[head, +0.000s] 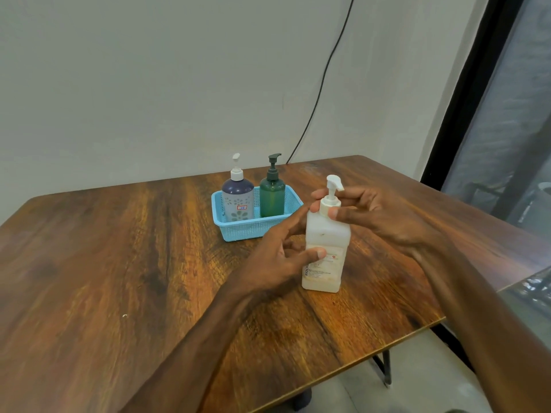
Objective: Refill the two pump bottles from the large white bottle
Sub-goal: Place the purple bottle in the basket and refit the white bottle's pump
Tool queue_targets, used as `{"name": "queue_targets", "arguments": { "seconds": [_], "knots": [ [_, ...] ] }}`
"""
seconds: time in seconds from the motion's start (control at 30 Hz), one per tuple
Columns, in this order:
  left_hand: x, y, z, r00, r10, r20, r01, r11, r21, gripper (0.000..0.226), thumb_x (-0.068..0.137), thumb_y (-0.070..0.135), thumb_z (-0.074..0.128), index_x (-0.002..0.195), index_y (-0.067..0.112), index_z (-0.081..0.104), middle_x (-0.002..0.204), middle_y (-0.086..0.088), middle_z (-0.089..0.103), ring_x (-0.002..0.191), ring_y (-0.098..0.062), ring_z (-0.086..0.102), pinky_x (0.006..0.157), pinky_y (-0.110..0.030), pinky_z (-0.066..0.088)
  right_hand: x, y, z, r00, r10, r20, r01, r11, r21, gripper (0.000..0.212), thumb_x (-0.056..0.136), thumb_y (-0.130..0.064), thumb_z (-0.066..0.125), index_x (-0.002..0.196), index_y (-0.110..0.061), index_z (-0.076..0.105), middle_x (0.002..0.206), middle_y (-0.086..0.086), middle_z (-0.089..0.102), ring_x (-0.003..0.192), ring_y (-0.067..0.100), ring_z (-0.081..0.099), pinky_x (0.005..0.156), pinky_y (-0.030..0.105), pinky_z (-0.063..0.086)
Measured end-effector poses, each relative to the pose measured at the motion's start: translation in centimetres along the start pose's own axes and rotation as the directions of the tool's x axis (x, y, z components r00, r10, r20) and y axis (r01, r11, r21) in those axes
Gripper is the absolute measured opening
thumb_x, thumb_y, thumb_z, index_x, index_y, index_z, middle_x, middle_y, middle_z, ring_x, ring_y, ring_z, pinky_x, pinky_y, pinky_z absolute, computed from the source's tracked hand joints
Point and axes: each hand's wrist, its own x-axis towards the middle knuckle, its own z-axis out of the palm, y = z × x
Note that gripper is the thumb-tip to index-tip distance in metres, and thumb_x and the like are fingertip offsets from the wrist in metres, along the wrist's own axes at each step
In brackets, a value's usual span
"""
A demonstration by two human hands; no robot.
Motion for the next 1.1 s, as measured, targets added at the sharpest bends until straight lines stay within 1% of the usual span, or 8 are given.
{"name": "queue_targets", "arguments": {
  "seconds": [0.13, 0.2, 0.3, 0.53, 0.67, 0.9, 1.0, 1.1],
  "knots": [
    [0.0, -0.1, 0.2, 0.999, 0.004, -0.041, -0.003, 1.0, 0.024, 0.077, 0.093, 0.033, 0.081, 0.138, 0.074, 0.036, 0.143, 0.02, 0.064, 0.133, -0.003, 0.061, 0.106, -0.036, 0.054, -0.2, 0.7, 1.2, 0.991, -0.027, -0.131, 0.036, 0.997, 0.071, 0.033, 0.094, -0.004, 0.063, 0.127, -0.007, 0.067, 0.118, 0.0, 0.076, 0.109, 0.011, 0.071, 0.087, 0.02, 0.057],
    [-0.1, -0.1, 0.3, 0.998, 0.025, -0.056, -0.022, 0.999, 0.049, 0.078, 0.091, 0.035, 0.082, 0.137, 0.077, 0.036, 0.143, 0.021, 0.064, 0.135, -0.002, 0.059, 0.112, -0.048, 0.053, -0.4, 1.0, 1.6, 0.982, -0.051, -0.182, 0.058, 0.998, 0.032, 0.033, 0.095, -0.008, 0.065, 0.127, -0.008, 0.068, 0.118, 0.0, 0.076, 0.108, 0.012, 0.072, 0.09, 0.024, 0.058],
    [-0.1, 0.1, 0.5, 0.997, 0.036, -0.066, -0.031, 0.996, 0.08, 0.076, 0.088, 0.04, 0.082, 0.139, 0.075, 0.037, 0.14, 0.021, 0.066, 0.135, -0.001, 0.059, 0.116, -0.057, 0.048, -0.7, 1.3, 2.2, 0.961, -0.078, -0.266, 0.073, 0.997, -0.025, 0.031, 0.094, -0.014, 0.067, 0.125, -0.012, 0.07, 0.115, -0.003, 0.076, 0.103, 0.01, 0.073, 0.081, 0.022, 0.06],
    [-0.2, 0.1, 1.0, 0.995, 0.056, -0.083, -0.043, 0.987, 0.152, 0.079, 0.092, 0.032, 0.083, 0.15, 0.057, 0.035, 0.129, 0.034, 0.06, 0.121, 0.02, 0.056, 0.116, -0.039, 0.049, -1.2, 1.5, 4.2, 0.886, -0.102, -0.453, 0.085, 0.995, -0.058, 0.03, 0.093, -0.021, 0.07, 0.122, -0.016, 0.073, 0.115, -0.009, 0.074, 0.094, -0.001, 0.073, 0.069, 0.016, 0.058],
    [-0.1, 0.0, 1.0, 0.991, 0.097, -0.091, -0.078, 0.978, 0.195, 0.079, 0.093, 0.035, 0.081, 0.151, 0.056, 0.033, 0.136, 0.025, 0.06, 0.119, 0.019, 0.055, 0.11, -0.029, 0.051, -1.3, 1.6, 4.9, 0.857, -0.099, -0.506, 0.083, 0.995, -0.055, 0.032, 0.093, -0.02, 0.071, 0.124, -0.014, 0.072, 0.122, -0.007, 0.072, 0.093, -0.002, 0.072, 0.067, 0.016, 0.058],
    [-0.1, 0.0, 1.0, 0.993, 0.083, -0.087, -0.062, 0.972, 0.226, 0.081, 0.092, 0.043, 0.079, 0.154, 0.054, 0.027, 0.14, 0.024, 0.052, 0.116, 0.025, 0.047, 0.098, -0.009, 0.041, -1.4, 1.3, 4.4, 0.888, -0.135, -0.44, 0.068, 0.984, -0.165, 0.039, 0.095, -0.028, 0.067, 0.133, -0.022, 0.066, 0.127, -0.014, 0.068, 0.095, -0.009, 0.068, 0.065, 0.009, 0.052],
    [-0.1, -0.2, 1.3, 0.989, 0.08, -0.121, -0.05, 0.971, 0.235, 0.084, 0.09, 0.047, 0.081, 0.156, 0.051, 0.03, 0.148, 0.018, 0.054, 0.124, 0.012, 0.05, 0.104, -0.018, 0.046, -2.1, 1.8, 3.9, 0.905, -0.133, -0.405, 0.068, 0.983, -0.171, 0.047, 0.093, -0.03, 0.068, 0.139, -0.03, 0.058, 0.125, -0.027, 0.061, 0.099, -0.017, 0.063, 0.072, 0.007, 0.053],
    [-0.2, -0.5, 1.4, 0.984, 0.065, -0.163, -0.031, 0.978, 0.206, 0.091, 0.084, 0.05, 0.086, 0.159, 0.043, 0.035, 0.154, 0.011, 0.057, 0.135, -0.003, 0.054, 0.113, -0.036, 0.05, -3.1, 3.0, 3.7, 0.899, -0.132, -0.417, 0.074, 0.985, -0.153, 0.05, 0.094, -0.035, 0.066, 0.143, -0.034, 0.055, 0.14, -0.021, 0.059, 0.122, -0.006, 0.058, 0.095, 0.025, 0.055]
  ]
}}
